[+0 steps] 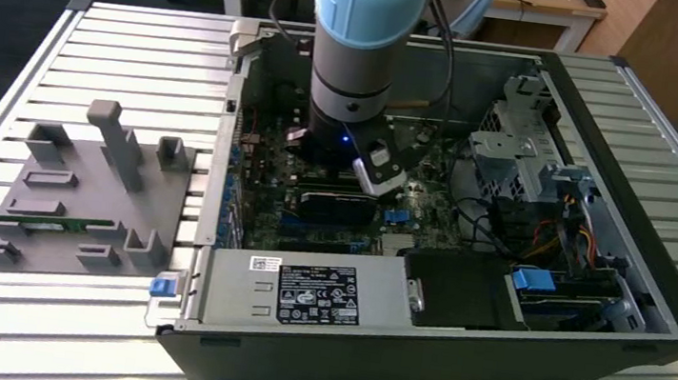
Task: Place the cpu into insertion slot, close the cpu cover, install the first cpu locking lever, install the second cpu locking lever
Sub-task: 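Install the second cpu locking lever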
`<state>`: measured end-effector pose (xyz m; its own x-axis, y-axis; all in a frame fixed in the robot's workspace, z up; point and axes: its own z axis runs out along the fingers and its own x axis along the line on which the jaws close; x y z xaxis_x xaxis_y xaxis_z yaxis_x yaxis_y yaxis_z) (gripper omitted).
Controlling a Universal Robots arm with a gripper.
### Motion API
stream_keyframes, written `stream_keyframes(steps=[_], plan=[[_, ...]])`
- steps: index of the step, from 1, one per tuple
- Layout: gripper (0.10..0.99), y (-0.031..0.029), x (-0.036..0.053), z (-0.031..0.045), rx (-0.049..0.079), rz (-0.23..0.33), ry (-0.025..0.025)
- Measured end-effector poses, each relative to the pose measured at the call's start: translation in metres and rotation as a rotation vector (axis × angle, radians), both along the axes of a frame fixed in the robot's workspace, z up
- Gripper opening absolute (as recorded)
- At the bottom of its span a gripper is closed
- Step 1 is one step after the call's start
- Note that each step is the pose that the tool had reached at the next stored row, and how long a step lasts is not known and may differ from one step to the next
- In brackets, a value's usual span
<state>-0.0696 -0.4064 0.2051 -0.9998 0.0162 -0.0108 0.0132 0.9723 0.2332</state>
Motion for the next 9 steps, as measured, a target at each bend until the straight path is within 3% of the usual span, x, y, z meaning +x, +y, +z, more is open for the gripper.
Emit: stream_keyframes(steps=[9], plan=[[0.114, -0.0026, -0.0020, -0.0030, 0.027, 0.000, 0.0000]])
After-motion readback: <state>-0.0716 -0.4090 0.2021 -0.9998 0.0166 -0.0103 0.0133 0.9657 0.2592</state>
